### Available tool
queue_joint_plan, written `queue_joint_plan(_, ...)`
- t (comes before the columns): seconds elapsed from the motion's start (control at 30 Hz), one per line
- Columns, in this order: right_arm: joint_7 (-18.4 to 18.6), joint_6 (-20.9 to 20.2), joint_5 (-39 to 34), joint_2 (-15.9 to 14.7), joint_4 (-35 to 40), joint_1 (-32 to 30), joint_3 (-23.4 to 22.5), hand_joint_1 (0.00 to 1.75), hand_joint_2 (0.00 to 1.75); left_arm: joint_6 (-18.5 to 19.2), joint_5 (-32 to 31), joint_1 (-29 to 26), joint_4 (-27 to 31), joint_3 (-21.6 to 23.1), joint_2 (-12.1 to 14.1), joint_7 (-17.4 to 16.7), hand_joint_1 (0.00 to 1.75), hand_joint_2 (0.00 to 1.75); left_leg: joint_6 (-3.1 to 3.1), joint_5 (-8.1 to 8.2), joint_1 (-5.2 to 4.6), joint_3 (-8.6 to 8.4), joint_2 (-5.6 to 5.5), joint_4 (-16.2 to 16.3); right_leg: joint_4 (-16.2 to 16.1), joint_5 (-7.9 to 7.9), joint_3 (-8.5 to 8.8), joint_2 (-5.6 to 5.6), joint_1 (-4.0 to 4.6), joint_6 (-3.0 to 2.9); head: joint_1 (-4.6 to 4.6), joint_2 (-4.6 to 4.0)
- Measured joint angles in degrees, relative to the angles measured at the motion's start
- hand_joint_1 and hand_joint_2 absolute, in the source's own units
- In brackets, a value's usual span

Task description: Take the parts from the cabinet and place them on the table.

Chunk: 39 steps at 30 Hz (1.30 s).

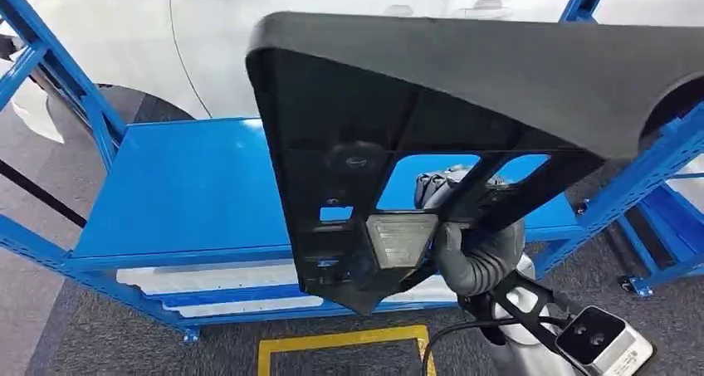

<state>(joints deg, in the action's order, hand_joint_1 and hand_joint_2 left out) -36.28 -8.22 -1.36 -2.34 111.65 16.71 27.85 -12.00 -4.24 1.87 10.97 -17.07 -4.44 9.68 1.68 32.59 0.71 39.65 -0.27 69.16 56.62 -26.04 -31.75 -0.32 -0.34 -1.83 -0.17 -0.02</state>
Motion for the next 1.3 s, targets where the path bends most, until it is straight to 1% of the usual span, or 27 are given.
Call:
queue_joint_plan(0.03, 0.0, -0.1, 0.0, 0.0, 0.0, -0.3, 0.0, 1.75, 1.75, -0.1, -0.1, 0.0, 0.0, 0.0, 0.0, -0.2, 0.00, 1.75, 0.15, 1.99, 0.00, 1.07, 0.00, 4.5, 0.1, 0.60, -0.83, -0.03, 0.15, -0.02, 0.00, 0.00)
queue_joint_plan(0.1, 0.1, -0.1, 0.0, 0.0, 0.2, -1.0, 0.0, 1.75, 1.75, -0.4, -0.6, 0.0, 0.0, 0.0, 0.0, -0.5, 0.00, 1.75, 0.09, 0.97, -0.02, 0.08, 0.00, 6.7, 0.4, 1.60, -2.47, -0.12, 0.35, 0.02, 0.00, 0.00)
queue_joint_plan(0.13, 0.1, -0.1, 0.0, 0.0, 0.5, -1.4, 0.0, 1.75, 1.75, -0.5, -0.8, 0.0, 0.0, 0.0, 0.0, -0.5, 0.00, 1.75, -0.09, -1.10, -0.02, -2.11, 0.00, 4.3, 0.6, 2.03, -3.21, -0.12, 0.45, 0.05, 0.00, 0.00)
queue_joint_plan(0.2, -0.1, -0.2, 0.0, 0.0, 1.2, -2.0, 0.0, 1.75, 1.75, -0.6, -1.1, 0.0, 0.0, 0.0, 0.2, -0.7, 0.00, 1.75, -0.98, -3.99, -0.19, -9.41, -0.02, -5.8, 0.9, 3.00, -4.41, -0.06, 0.70, 0.18, 0.00, 0.00)
queue_joint_plan(0.23, -0.3, -0.4, 0.0, 0.1, 1.5, -2.3, 0.0, 1.75, 1.75, -0.7, -1.1, 0.2, 0.0, 0.0, 0.5, -1.0, 0.00, 1.75, -1.66, -2.45, -0.50, -13.16, -0.01, -11.1, 1.0, 3.37, -4.67, -0.05, 0.83, 0.42, 0.00, 0.00)
queue_joint_plan(0.27, -0.5, -0.5, 0.0, 0.1, 1.7, -2.5, 0.0, 1.75, 1.75, -0.9, -1.1, 0.2, 0.0, 0.0, 0.5, -1.0, 0.00, 1.75, -1.60, -1.89, -0.56, -14.30, 0.06, -13.8, 1.1, 3.80, -4.81, -0.09, 0.86, 0.75, 0.00, 0.00)
queue_joint_plan(0.37, -2.4, -0.5, 0.5, 0.5, 1.8, -2.7, 0.0, 1.75, 1.75, -1.6, -1.1, 0.2, 0.0, -0.2, 0.7, -1.7, 0.00, 1.75, -2.36, -3.18, -1.05, -13.30, 0.00, -13.6, 0.6, 5.32, -4.83, -0.17, 0.49, 1.85, 0.00, 0.00)
queue_joint_plan(0.4, -2.5, -0.6, 0.5, 0.5, 1.9, -2.7, 0.0, 1.75, 1.75, -1.8, -1.1, 0.2, 0.0, -0.2, 0.7, -1.9, 0.00, 1.75, -2.72, -4.26, -0.32, -12.94, 0.39, -14.2, 1.0, 4.70, -5.13, -0.05, 0.39, 2.25, 0.00, 0.00)
queue_joint_plan(0.47, -2.5, -0.7, 0.0, 0.5, 2.0, -2.8, 0.0, 1.75, 1.75, -2.1, -1.2, 0.2, 0.0, -0.5, 0.9, -2.1, 0.00, 1.75, -3.43, -5.54, -0.40, -11.39, 0.64, -14.2, 5.4, -1.81, -6.72, 0.20, 0.13, 2.90, 0.00, 0.00)
queue_joint_plan(0.53, -2.5, -1.2, -0.7, 0.5, 2.1, -2.8, 0.0, 1.75, 1.75, -2.1, -1.3, 0.2, 0.0, -0.5, 1.0, -2.1, 0.00, 1.75, -3.35, -7.02, -0.42, -9.59, 0.71, -14.1, 14.4, -7.86, -9.09, 0.19, -0.23, 3.49, 0.00, 0.00)
queue_joint_plan(0.57, -2.5, -1.4, -0.9, 0.4, 2.1, -2.9, 0.0, 1.75, 1.75, -2.1, -1.4, 0.2, 0.0, -0.5, 1.1, -2.1, 0.00, 1.75, -3.23, -7.85, -0.40, -8.38, 0.76, -14.0, 18.2, -8.40, -9.62, 0.20, -0.40, 3.74, 0.00, 0.00)
queue_joint_plan(0.6, -2.5, -1.4, -1.0, 0.3, 2.1, -3.0, 0.0, 1.75, 1.75, -2.1, -1.6, 0.2, 0.0, -0.6, 1.1, -1.9, 0.00, 1.75, -3.06, -8.53, -0.33, -7.31, 0.77, -13.8, 19.4, -6.78, -9.00, 0.19, -0.60, 3.95, 0.00, 0.00)
queue_joint_plan(0.67, -2.6, -1.6, -1.5, 0.1, 2.1, -3.1, 0.0, 1.75, 1.75, -2.1, -1.8, 0.2, 0.0, -0.6, 1.2, -1.7, 0.00, 1.75, -2.62, -9.53, -0.13, -5.42, 0.78, -13.2, 14.8, -2.22, -4.54, 0.18, -0.93, 4.20, 0.00, 0.00)
queue_joint_plan(0.7, -2.6, -1.7, -1.8, 0.0, 2.1, -3.1, 0.0, 1.75, 1.75, -2.1, -1.8, 0.2, 0.0, -0.6, 1.3, -1.6, 0.00, 1.75, -2.34, -9.90, -0.05, -4.57, 0.77, -12.7, 9.5, -1.27, -0.62, 0.18, -1.11, 4.30, 0.00, 0.00)
queue_joint_plan(0.77, -2.7, -2.0, -2.3, -0.2, 2.1, -3.1, -0.1, 1.75, 1.75, -2.1, -1.9, 0.2, 0.0, -0.6, 1.7, -1.6, 0.00, 1.75, -1.64, -10.45, -0.27, -3.52, 0.62, -11.7, -0.4, -4.96, 5.64, 0.42, -0.71, 3.80, -0.02, 0.00)
queue_joint_plan(0.87, -2.7, -2.2, -3.7, -0.6, 1.9, -3.2, -0.1, 1.75, 1.75, -2.3, -2.0, 0.1, 0.0, -0.6, 2.2, -1.7, 0.00, 1.75, -0.42, -11.95, -0.13, -3.28, 0.62, -12.0, 0.4, -4.09, 4.43, 0.51, -0.22, 2.11, -0.02, 0.00)
queue_joint_plan(0.9, -2.7, -2.3, -4.0, -0.7, 1.8, -3.1, -0.1, 1.75, 1.75, -2.4, -2.0, 0.0, 0.0, -0.7, 2.3, -1.7, 0.00, 1.75, -0.07, -11.93, 0.07, -3.08, 0.59, -11.9, 0.0, -3.32, 3.99, 0.29, -0.63, 1.31, -0.02, 0.00)
queue_joint_plan(0.93, -2.7, -2.5, -4.3, -0.7, 1.7, -3.1, -0.1, 1.75, 1.75, -2.5, -2.0, -0.1, 0.0, -0.8, 2.3, -1.7, 0.00, 1.75, 0.14, -9.52, 0.24, -2.42, 0.56, -10.7, 0.0, -2.67, 3.36, 0.03, -0.58, 0.77, -0.04, 0.00)
queue_joint_plan(0.97, -2.7, -2.8, -4.7, -0.7, 1.6, -3.0, -0.1, 1.75, 1.75, -2.6, -2.0, -0.1, 0.0, -0.9, 2.3, -1.7, 0.00, 1.75, 0.31, -5.48, 0.30, -1.29, 0.55, -7.4, 0.0, -1.96, 2.50, 0.04, -0.49, 0.28, -0.02, 0.00)
queue_joint_plan(1.03, -2.7, -3.3, -5.1, -0.9, 1.4, -3.1, -0.1, 1.75, 1.75, -2.7, -2.2, -0.1, 0.0, -1.0, 2.4, -1.6, 0.00, 1.75, 0.68, 0.55, 0.35, 1.14, 0.55, 1.4, 0.1, -0.53, 0.65, 0.05, -0.21, 0.07, -0.04, 0.00)
queue_joint_plan(1.07, -2.7, -3.3, -5.2, -1.0, 1.2, -3.1, -0.1, 1.75, 1.75, -2.7, -2.4, -0.1, 0.0, -1.0, 2.5, -1.5, 0.00, 1.75, 0.74, 1.69, 0.35, 1.81, 0.55, 5.3, 0.3, 0.20, -0.40, 0.05, -0.01, 0.06, -0.04, 0.00)
queue_joint_plan(1.1, -2.7, -3.3, -5.2, -1.1, 1.1, -3.2, -0.1, 1.75, 1.75, -2.7, -2.5, -0.1, 0.0, -1.0, 2.6, -1.4, 0.00, 1.75, 0.68, 0.85, 0.35, 1.48, 0.55, 7.0, 0.4, 0.84, -1.41, 0.05, 0.13, 0.07, -0.04, 0.00)
queue_joint_plan(1.17, -2.7, -3.0, -5.0, -1.2, 1.1, -3.5, -0.1, 1.75, 1.75, -2.6, -3.0, -0.1, 0.0, -1.0, 2.7, -1.3, 0.00, 1.75, 0.22, -3.53, 0.30, -2.59, 0.54, 3.4, 0.8, 1.97, -3.19, 0.03, 0.36, 0.18, -0.04, 0.00)
queue_joint_plan(1.2, -2.7, -2.8, -4.7, -1.2, 1.1, -3.6, -0.1, 1.75, 1.75, -2.4, -3.0, -0.1, 0.0, -1.0, 2.8, -1.2, 0.00, 1.75, -0.29, -4.92, 0.16, -6.30, 0.50, -1.6, 0.8, 2.53, -3.91, 0.06, 0.55, 0.24, -0.04, 0.00)
queue_joint_plan(1.23, -2.7, -2.7, -4.4, -1.2, 1.3, -3.8, -0.1, 1.75, 1.75, -2.3, -3.1, 0.1, 0.1, -1.0, 2.9, -1.1, 0.00, 1.75, -0.92, -4.50, -0.09, -10.38, 0.48, -7.0, 0.9, 3.02, -4.28, 0.05, 0.57, 0.33, -0.04, 0.00)
queue_joint_plan(1.27, -2.7, -2.6, -4.1, -1.2, 1.7, -4.0, -0.1, 1.75, 1.75, -2.1, -3.2, 0.3, 0.1, -1.0, 3.1, -1.1, 0.00, 1.75, -1.36, -2.30, -0.36, -13.90, 0.56, -12.5, 1.1, 3.44, -4.67, 0.10, 0.95, 0.65, -0.07, 0.00)
queue_joint_plan(1.3, -2.7, -2.5, -3.8, -1.2, 1.9, -4.1, -0.1, 1.75, 1.75, -2.1, -3.2, 0.4, 0.1, -1.0, 3.3, -1.0, 0.00, 1.75, -1.22, -2.16, -0.37, -14.25, 0.55, -13.4, 0.9, 4.05, -4.60, -0.07, 0.78, 1.03, -0.02, 0.00)
